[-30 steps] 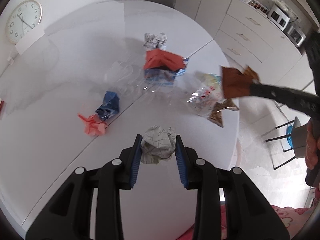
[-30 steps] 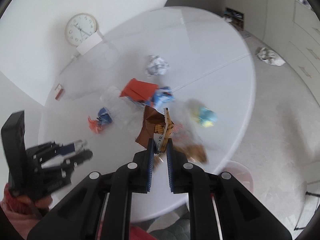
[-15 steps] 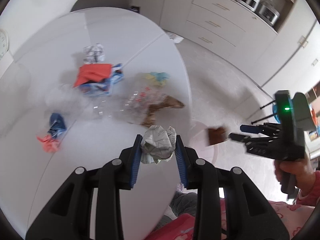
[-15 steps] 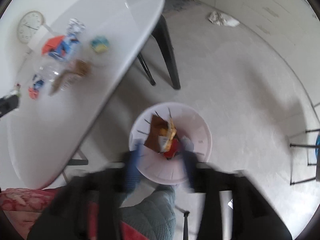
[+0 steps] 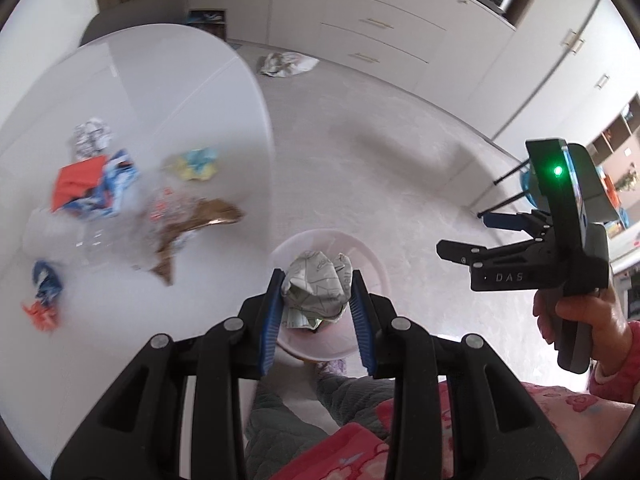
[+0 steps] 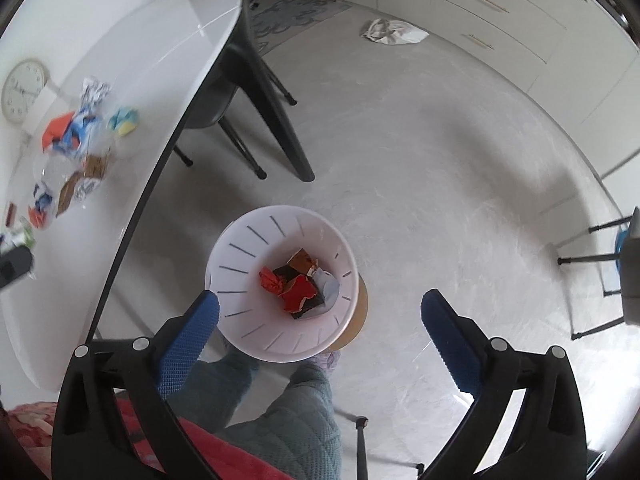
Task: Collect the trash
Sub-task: 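Open the left tool over the bin to drop the white paper ball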
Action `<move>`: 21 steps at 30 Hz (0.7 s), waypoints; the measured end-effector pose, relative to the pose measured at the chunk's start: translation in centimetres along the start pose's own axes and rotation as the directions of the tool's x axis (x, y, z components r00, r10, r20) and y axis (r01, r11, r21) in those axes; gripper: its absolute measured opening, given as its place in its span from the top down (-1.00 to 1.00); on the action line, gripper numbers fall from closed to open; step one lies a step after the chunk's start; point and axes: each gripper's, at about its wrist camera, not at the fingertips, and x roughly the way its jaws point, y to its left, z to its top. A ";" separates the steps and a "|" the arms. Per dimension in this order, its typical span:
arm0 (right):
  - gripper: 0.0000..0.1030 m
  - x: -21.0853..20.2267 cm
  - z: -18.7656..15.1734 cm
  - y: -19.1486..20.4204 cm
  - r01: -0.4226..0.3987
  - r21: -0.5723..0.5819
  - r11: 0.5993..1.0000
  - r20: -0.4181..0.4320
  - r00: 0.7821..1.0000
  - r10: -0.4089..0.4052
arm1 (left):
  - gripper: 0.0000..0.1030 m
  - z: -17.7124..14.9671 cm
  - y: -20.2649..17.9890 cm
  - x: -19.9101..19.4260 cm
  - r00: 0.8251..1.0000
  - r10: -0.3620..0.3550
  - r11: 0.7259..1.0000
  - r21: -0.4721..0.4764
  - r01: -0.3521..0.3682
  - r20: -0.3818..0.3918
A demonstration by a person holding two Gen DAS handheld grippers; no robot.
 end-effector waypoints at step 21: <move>-0.95 -1.1 0.4 -0.3 -0.038 -0.013 0.999 0.012 0.999 0.038 | -0.85 0.5 1.2 -0.3 0.998 0.068 0.988 -0.142 -0.066 0.009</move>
